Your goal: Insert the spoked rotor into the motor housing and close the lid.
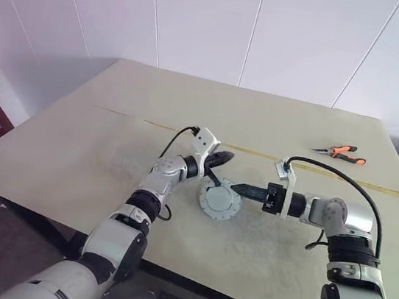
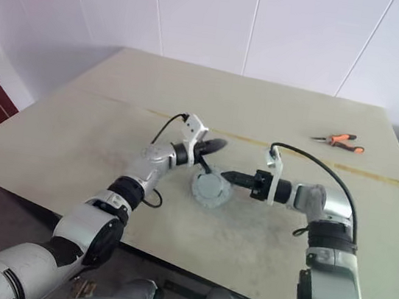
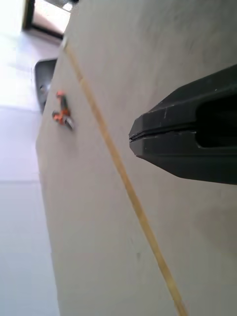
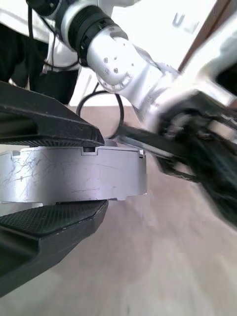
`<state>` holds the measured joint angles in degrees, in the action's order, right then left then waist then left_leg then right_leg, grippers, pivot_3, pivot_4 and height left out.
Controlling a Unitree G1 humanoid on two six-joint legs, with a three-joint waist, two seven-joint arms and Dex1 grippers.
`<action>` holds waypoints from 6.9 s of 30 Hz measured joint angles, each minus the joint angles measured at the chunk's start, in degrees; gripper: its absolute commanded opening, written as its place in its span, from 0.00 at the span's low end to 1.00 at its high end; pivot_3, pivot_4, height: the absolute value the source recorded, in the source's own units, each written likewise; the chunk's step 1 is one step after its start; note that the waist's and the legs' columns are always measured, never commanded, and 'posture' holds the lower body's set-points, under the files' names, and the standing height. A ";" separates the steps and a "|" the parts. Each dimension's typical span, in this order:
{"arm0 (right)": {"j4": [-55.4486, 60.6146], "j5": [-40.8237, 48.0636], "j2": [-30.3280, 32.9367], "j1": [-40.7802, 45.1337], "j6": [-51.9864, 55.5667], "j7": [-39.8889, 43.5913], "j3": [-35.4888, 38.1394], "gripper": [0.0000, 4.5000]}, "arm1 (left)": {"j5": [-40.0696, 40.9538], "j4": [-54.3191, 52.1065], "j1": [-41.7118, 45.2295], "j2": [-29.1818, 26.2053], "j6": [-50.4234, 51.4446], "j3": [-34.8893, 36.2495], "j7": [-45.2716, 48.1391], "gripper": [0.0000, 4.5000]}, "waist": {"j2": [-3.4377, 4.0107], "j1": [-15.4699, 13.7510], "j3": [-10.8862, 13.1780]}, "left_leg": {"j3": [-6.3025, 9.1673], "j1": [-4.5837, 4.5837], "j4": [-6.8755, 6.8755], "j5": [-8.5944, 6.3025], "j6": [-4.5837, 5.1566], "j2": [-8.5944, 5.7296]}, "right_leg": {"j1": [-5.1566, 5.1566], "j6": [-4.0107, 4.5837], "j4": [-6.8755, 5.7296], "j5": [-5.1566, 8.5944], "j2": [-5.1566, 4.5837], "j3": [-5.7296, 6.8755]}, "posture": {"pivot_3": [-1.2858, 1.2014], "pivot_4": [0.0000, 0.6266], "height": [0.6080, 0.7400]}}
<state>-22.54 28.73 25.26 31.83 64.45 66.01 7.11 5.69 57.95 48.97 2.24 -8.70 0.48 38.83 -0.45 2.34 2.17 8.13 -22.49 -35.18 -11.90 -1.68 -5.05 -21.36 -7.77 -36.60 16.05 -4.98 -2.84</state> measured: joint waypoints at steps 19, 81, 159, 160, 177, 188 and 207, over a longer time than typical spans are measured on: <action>-2.14 15.87 -6.34 1.10 1.53 -8.95 15.51 0.27 | 12.18 -12.99 -8.14 -1.54 10.47 7.90 2.26 0.00 | 0.01 -1.53 0.01 | -0.03 -0.04 0.03 0.00 0.01 -0.05 | -0.03 0.00 0.01 0.01 -0.08 -0.03 | 0.52 0.00 1.00; -12.21 22.72 -10.81 5.92 -3.55 -24.12 24.57 0.27 | 30.43 -31.95 -16.41 1.03 43.05 7.01 11.34 0.99 | 0.17 -1.30 0.10 | -0.09 -0.02 0.06 0.00 0.01 -0.05 | 0.01 0.05 0.11 0.00 -0.03 -0.09 | 0.52 0.00 1.00; 18.36 -18.40 -3.18 -9.17 -36.80 -21.59 -21.20 1.00 | 15.73 -48.18 -31.89 -18.98 15.94 2.62 7.34 1.00 | 0.20 -1.74 0.13 | -0.08 0.07 0.19 -0.07 -0.02 0.03 | -0.02 0.30 0.45 0.08 -0.08 -0.07 | 0.52 0.00 1.00; 18.27 -18.41 -3.71 -9.17 -36.94 -21.69 -21.19 1.00 | 15.74 -48.80 -32.38 -19.34 15.94 2.61 7.44 1.00 | 0.20 -1.69 0.13 | -0.08 0.08 0.19 -0.08 -0.03 0.03 | -0.02 0.31 0.45 0.08 -0.08 -0.07 | 0.52 0.00 1.00; 14.34 -18.99 -5.36 -7.25 -38.53 -20.86 -20.53 0.67 | 14.76 -50.59 -35.25 -23.04 14.61 2.51 8.50 1.00 | 0.23 -1.48 0.15 | -0.09 0.10 0.25 -0.13 -0.12 0.10 | -0.06 0.36 0.43 0.08 -0.04 -0.07 | 0.52 0.00 1.00; 11.05 -17.76 -8.84 -5.18 -37.90 -19.93 -19.63 0.67 | 14.72 -52.37 -37.65 -23.52 14.20 2.56 7.25 1.00 | 0.30 -1.60 0.20 | -0.09 0.07 0.34 -0.09 -0.06 0.12 | -0.19 0.43 0.44 0.04 -0.04 -0.07 | 0.52 0.00 1.00; 10.31 -19.02 -5.22 -2.49 -40.29 -16.72 -19.96 0.67 | 14.55 -53.68 -38.07 -23.62 14.20 2.47 6.37 1.00 | 0.37 -1.71 0.24 | -0.11 0.07 0.34 -0.13 -0.13 0.08 | -0.17 0.44 0.47 0.05 -0.07 -0.07 | 0.52 0.00 1.00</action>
<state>-12.23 9.71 20.04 29.34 24.17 49.29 -12.85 20.24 4.27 10.91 -21.38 5.50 2.95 45.19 -0.08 0.63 2.42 8.02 -22.42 -34.84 -12.03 -1.80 -4.97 -21.53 -7.33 -36.13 16.10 -5.05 -2.91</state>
